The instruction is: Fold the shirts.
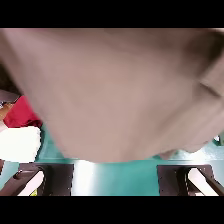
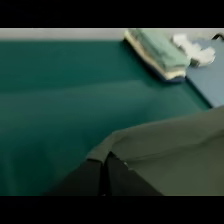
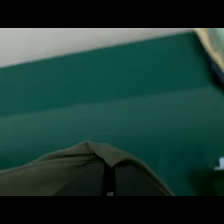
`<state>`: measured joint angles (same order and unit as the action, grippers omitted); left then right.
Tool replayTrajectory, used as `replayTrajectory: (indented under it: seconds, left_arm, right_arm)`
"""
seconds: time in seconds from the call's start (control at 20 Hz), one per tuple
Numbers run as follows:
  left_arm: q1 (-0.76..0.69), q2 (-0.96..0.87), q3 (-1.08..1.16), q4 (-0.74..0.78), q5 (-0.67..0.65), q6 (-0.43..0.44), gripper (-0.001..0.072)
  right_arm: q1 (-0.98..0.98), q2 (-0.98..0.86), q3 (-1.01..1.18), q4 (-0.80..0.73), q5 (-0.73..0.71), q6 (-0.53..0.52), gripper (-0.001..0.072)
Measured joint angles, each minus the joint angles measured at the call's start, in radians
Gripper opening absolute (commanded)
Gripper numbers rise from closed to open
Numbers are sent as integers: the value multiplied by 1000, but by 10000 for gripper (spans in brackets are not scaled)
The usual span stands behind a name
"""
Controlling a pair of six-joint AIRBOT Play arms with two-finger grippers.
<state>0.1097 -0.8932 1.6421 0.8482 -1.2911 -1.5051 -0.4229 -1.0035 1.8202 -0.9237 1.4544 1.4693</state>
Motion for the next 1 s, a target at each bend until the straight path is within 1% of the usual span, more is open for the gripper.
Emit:
replayTrajectory:
  seconds: [0.15,0.25,0.35,0.45,0.6,0.7,0.85,1.0]
  left_arm:
    - [0,-106,-195,34,0,9,26]
    - [0,-211,-265,51,41,42,26]
    - [0,-304,-298,39,121,83,26]
    - [0,-385,-313,9,217,135,26]
    - [0,-501,-299,-93,365,238,25]
    - [-3,-568,-269,-151,435,284,26]
    - [-6,-645,-240,-193,488,325,26]
    - [-8,-692,-228,-181,474,376,25]
  right_arm:
    - [136,-157,-108,-103,32,13,23]
    - [215,-282,-152,-149,24,18,23]
    - [261,-393,-160,-171,-6,20,23]
    - [287,-496,-129,-185,-56,21,23]
    - [305,-618,-42,-192,-156,21,23]
    - [309,-678,13,-195,-222,21,23]
    - [313,-733,42,-199,-292,0,23]
    - [314,-752,-4,-206,-314,-37,23]
